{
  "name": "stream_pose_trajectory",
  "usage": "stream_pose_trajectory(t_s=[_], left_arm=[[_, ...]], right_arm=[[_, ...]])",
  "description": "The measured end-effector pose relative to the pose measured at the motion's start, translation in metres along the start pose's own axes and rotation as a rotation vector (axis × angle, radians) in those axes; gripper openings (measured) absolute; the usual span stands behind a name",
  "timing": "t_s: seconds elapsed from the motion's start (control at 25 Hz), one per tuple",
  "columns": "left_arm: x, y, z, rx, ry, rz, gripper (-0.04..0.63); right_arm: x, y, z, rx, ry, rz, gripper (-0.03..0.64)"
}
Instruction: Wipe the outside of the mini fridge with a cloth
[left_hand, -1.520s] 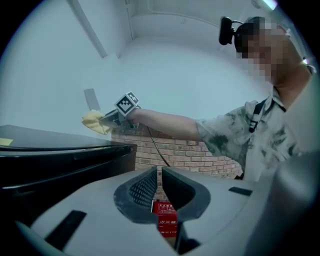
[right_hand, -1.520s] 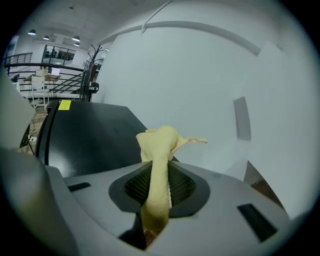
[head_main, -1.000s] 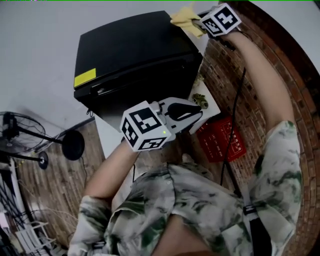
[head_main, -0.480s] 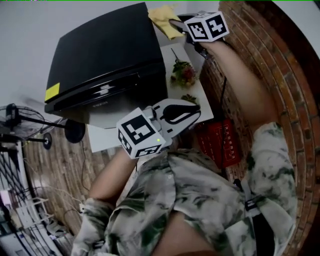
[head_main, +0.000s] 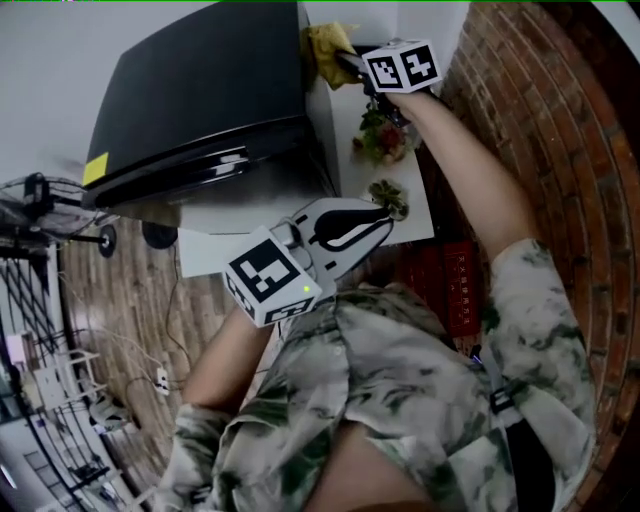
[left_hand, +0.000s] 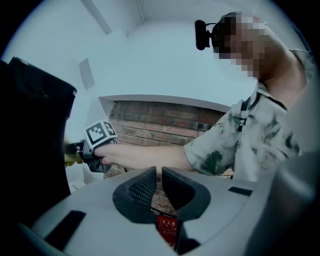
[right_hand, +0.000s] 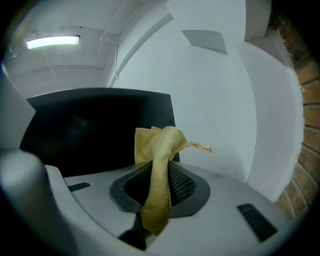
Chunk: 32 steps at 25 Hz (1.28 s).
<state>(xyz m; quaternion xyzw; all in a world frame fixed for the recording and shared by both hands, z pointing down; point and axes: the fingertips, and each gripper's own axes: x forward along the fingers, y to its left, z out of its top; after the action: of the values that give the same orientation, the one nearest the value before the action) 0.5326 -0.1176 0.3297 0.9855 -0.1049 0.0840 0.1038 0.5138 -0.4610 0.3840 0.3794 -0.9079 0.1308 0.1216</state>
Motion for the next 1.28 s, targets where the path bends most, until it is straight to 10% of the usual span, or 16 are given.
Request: stream_pose_trajectory(t_s=[0.8, 1.28], left_arm=[[-0.002, 0.007, -0.011, -0.054, 0.013, 0.158, 0.029], [-0.009, -0.004, -0.013, -0.068, -0.007, 0.138, 0.029]], right_arm=[[0.058, -0.016, -0.160, 0.065, 0.210, 0.013, 0.086], [-0.026, 0.012, -0.062, 0.079, -0.018, 0.043, 0.086]])
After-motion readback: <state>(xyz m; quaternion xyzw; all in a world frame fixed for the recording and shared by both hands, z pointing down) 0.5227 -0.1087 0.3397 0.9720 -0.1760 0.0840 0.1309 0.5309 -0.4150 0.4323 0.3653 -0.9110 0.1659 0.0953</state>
